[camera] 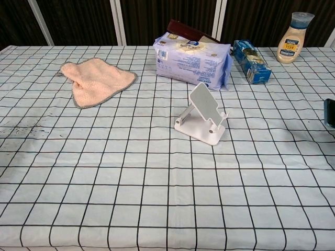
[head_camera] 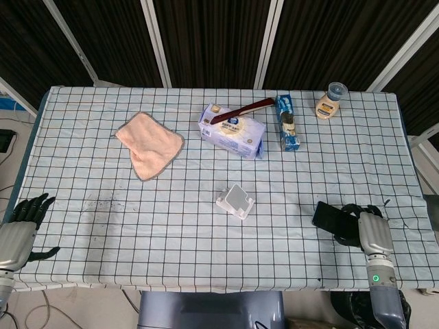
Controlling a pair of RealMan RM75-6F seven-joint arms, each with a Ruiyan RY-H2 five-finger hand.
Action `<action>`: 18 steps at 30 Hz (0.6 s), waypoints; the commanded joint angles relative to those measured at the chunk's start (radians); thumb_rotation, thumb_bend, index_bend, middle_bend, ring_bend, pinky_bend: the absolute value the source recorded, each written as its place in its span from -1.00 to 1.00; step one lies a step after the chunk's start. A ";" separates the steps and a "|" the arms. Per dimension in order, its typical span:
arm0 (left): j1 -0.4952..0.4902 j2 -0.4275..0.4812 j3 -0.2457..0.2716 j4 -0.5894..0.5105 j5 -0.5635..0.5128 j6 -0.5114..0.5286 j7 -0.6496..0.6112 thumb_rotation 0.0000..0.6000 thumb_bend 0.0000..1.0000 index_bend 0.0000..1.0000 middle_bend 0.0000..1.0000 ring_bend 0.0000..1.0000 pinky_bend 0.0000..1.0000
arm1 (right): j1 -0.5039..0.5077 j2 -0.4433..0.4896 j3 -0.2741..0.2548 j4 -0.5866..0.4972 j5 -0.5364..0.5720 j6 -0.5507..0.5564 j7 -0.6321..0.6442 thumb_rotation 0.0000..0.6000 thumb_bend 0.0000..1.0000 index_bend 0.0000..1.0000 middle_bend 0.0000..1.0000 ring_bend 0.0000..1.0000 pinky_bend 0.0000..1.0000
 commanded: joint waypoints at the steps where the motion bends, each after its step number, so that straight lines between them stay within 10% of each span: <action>1: 0.000 -0.001 0.000 -0.001 -0.003 -0.001 0.004 1.00 -1.00 -1.00 -1.00 -1.00 -1.00 | 0.013 -0.016 -0.001 0.009 0.036 -0.018 -0.024 1.00 -0.36 0.32 0.19 -0.38 -0.70; 10: 0.002 0.001 0.000 -0.005 -0.009 -0.002 0.007 1.00 -1.00 -1.00 -1.00 -1.00 -1.00 | 0.030 -0.003 -0.023 -0.021 0.077 -0.064 -0.061 1.00 -0.84 -0.52 -0.51 -0.79 -0.70; 18: 0.002 0.001 -0.001 -0.004 -0.007 -0.002 0.006 1.00 -1.00 -1.00 -1.00 -1.00 -1.00 | 0.034 0.013 -0.046 -0.052 0.026 -0.071 -0.022 1.00 -0.92 -0.76 -0.67 -0.87 -0.70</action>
